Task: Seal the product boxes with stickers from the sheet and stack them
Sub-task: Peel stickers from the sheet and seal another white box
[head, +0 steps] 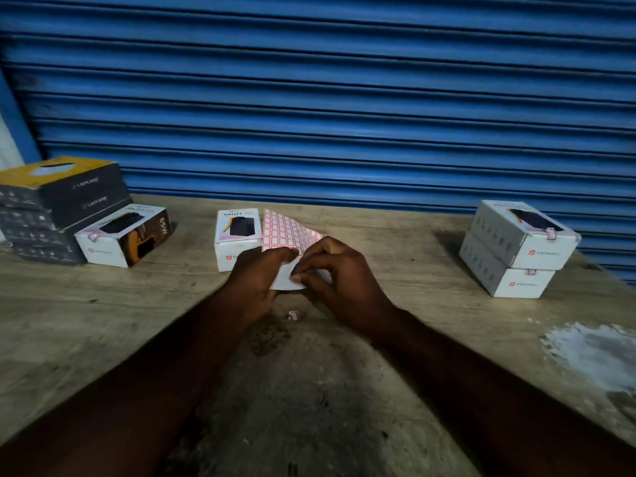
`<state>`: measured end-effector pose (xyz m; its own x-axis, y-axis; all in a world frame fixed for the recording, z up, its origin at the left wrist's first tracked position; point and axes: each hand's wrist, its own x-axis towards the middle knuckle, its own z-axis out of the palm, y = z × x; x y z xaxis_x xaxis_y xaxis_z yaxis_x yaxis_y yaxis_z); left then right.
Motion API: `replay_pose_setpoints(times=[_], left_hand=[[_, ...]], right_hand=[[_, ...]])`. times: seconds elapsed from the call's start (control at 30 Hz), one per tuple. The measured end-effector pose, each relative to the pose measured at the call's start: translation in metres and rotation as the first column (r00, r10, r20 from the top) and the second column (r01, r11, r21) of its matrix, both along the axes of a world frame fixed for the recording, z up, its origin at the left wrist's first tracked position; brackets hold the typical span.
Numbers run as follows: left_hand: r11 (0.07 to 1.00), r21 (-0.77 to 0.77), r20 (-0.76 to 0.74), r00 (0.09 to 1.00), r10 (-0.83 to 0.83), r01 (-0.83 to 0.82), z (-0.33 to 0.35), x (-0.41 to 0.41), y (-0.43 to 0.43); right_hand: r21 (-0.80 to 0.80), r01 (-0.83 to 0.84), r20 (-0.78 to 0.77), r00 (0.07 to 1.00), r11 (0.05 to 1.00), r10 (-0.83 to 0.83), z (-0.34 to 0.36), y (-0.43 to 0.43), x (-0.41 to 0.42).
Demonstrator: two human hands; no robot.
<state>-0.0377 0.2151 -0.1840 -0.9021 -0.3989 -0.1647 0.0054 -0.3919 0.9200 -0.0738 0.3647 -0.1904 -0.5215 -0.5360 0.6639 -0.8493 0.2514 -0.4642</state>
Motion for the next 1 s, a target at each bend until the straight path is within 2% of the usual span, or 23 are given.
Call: replay_pose_setpoints(times=[0.07,0.17,0.2,0.23,0.27,0.3,0.33,0.37,0.4,0.43,0.47,0.5,0.53,0.57,0.6,0.8,0.9,1.0], left_hand=[[0.996,-0.041,0.019,0.996,-0.084,0.085,0.002,0.002,-0.001],[0.993,-0.021,0.082,0.99,-0.113,0.115,0.004,-0.004,0.001],[0.987,-0.105,0.118,0.987,-0.107,0.12,0.005,-0.005,0.0],[0.952,-0.272,0.149,0.983,-0.104,0.142,0.008,-0.007,-0.002],[0.859,-0.481,0.186,0.978,-0.098,0.178,0.01,-0.004,-0.007],[0.7,-0.689,0.209,0.976,-0.057,0.188,0.011,-0.003,-0.013],[0.492,-0.856,0.192,0.981,0.017,0.159,0.012,0.0,-0.017],[0.302,-0.948,0.132,0.989,0.074,0.104,0.013,0.002,-0.022],[0.189,-0.982,0.05,0.992,0.113,0.028,0.017,0.004,-0.023],[0.14,-0.988,-0.046,0.992,0.118,-0.062,0.021,0.006,-0.022],[0.221,-0.968,-0.101,0.991,0.091,-0.119,0.026,0.007,-0.018],[0.403,-0.909,-0.106,0.994,0.026,-0.107,0.029,0.009,-0.015],[0.593,-0.805,-0.073,0.996,-0.055,-0.026,0.031,0.009,-0.011],[0.724,-0.686,-0.021,0.992,-0.122,0.074,0.031,0.011,-0.007],[0.783,-0.605,0.021,0.986,-0.167,0.145,0.031,0.013,-0.004],[0.856,-0.47,0.09,0.976,-0.2,0.218,0.025,0.01,0.001],[0.859,-0.488,0.029,0.987,-0.16,0.154,0.023,0.009,0.0],[0.806,-0.588,-0.056,0.991,-0.123,0.067,0.022,0.008,-0.005]], right_hand=[[-0.085,0.026,0.024,0.999,0.996,-0.024,0.003,0.001,0.0],[-0.198,0.089,0.187,0.981,0.976,-0.052,0.004,0.004,-0.003],[-0.225,0.113,0.247,0.967,0.968,-0.055,0.003,0.004,-0.005],[-0.245,0.141,0.295,0.953,0.959,-0.065,0.003,0.004,-0.007],[-0.258,0.167,0.334,0.94,0.952,-0.074,0.002,0.004,-0.008],[-0.272,0.18,0.367,0.927,0.945,-0.072,0.003,0.004,-0.009],[-0.286,0.182,0.397,0.916,0.941,-0.057,0.003,0.004,-0.009],[-0.3,0.175,0.422,0.906,0.938,-0.034,0.004,0.004,-0.009],[-0.315,0.166,0.442,0.897,0.934,-0.01,0.005,0.004,-0.008],[-0.33,0.16,0.456,0.89,0.93,0.009,0.006,0.003,-0.007],[-0.344,0.158,0.464,0.886,0.926,0.021,0.006,0.002,-0.007],[-0.354,0.16,0.467,0.884,0.922,0.026,0.006,0.001,-0.006],[-0.361,0.161,0.47,0.882,0.919,0.03,0.007,0.0,-0.006],[-0.362,0.163,0.473,0.881,0.918,0.03,0.007,-0.001,-0.005],[-0.361,0.165,0.474,0.88,0.918,0.028,0.007,-0.001,-0.005],[-0.363,0.142,0.457,0.889,0.921,0.043,0.009,0.0,0.0],[-0.335,0.127,0.449,0.892,0.934,0.04,0.008,-0.002,0.001],[-0.319,0.111,0.455,0.889,0.941,0.049,0.008,-0.003,0.002]])
